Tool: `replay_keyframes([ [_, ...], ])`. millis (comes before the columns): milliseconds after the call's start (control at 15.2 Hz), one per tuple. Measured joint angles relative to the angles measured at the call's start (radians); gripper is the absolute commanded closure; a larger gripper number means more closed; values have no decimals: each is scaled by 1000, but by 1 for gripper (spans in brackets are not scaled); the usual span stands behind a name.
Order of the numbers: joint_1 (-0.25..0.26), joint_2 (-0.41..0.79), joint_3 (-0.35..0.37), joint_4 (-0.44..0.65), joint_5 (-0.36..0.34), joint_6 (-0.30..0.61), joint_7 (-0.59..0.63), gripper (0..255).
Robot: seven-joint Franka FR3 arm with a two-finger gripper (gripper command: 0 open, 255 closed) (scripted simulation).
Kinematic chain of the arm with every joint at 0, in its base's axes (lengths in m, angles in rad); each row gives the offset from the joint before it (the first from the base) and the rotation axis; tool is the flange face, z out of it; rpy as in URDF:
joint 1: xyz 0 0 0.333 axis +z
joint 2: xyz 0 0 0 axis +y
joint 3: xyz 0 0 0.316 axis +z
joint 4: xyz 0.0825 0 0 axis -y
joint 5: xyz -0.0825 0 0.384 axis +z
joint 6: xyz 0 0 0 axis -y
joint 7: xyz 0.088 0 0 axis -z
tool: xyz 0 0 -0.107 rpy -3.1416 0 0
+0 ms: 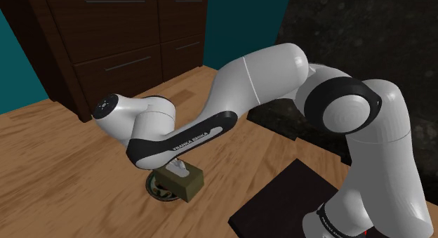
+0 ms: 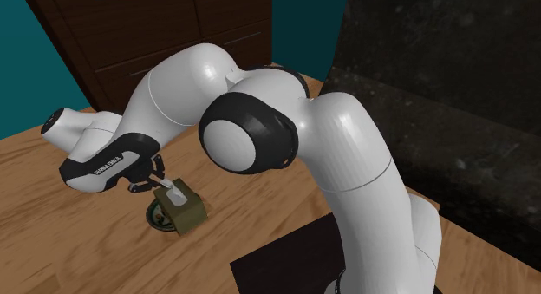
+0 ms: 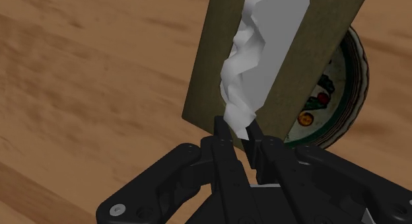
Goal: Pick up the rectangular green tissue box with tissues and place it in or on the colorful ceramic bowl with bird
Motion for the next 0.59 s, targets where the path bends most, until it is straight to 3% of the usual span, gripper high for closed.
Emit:
replay_keyframes([
  [132, 0, 0, 0, 0, 0, 1, 0, 255],
  [198, 0, 0, 0, -1, 0, 1, 0, 0],
  [594, 0, 3, 0, -1, 0, 1, 0, 0],
])
